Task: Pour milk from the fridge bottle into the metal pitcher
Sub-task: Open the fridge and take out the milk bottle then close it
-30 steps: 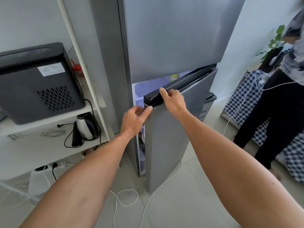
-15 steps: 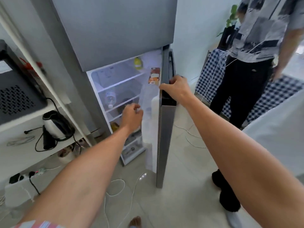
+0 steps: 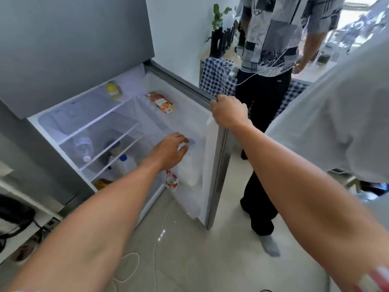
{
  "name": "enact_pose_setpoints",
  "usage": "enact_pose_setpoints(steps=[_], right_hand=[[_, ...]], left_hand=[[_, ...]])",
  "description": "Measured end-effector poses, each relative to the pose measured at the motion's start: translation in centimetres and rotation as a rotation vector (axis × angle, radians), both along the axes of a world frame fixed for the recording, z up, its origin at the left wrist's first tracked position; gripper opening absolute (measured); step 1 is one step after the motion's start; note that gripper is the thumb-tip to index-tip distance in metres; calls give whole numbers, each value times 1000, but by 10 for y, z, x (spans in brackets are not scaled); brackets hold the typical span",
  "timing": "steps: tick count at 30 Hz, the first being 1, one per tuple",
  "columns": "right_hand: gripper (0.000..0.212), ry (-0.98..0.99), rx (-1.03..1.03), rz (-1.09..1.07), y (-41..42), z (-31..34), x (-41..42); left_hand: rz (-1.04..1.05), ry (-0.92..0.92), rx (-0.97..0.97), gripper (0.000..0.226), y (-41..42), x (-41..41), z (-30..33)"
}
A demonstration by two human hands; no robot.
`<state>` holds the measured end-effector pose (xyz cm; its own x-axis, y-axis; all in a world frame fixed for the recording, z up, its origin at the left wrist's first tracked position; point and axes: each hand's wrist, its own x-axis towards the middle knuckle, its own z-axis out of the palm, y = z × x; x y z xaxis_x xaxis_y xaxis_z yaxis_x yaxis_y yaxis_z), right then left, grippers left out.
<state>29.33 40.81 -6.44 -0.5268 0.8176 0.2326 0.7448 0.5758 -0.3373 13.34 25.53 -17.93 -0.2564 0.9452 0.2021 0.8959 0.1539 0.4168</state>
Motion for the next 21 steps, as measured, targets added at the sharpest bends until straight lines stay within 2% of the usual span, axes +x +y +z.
enact_pose_setpoints(steps=[3, 6, 9, 11, 16, 18, 21], right_hand=[[29, -19, 78, -46, 15, -10, 6], [37, -28, 144, -64, 28, -18, 11], [43, 34, 198, -90, 35, -24, 10], [45, 56, 249, -109, 36, -29, 7], [46, 139, 358, -154, 37, -40, 1], [44, 152, 410, -183, 36, -44, -3], [41, 178, 487, -220, 32, -48, -8]], left_hand=[[-54, 20, 7, 34, 15, 10, 7], [-64, 8, 94, 31, 21, 19, 8], [100, -104, 200, 19, 18, 20, -5], [230, -293, 135, 13, 17, 16, -21], [391, -666, -97, 29, 28, 27, -56], [454, -907, -161, 36, 40, 37, -59], [546, -1314, -141, 38, 55, 46, -66]])
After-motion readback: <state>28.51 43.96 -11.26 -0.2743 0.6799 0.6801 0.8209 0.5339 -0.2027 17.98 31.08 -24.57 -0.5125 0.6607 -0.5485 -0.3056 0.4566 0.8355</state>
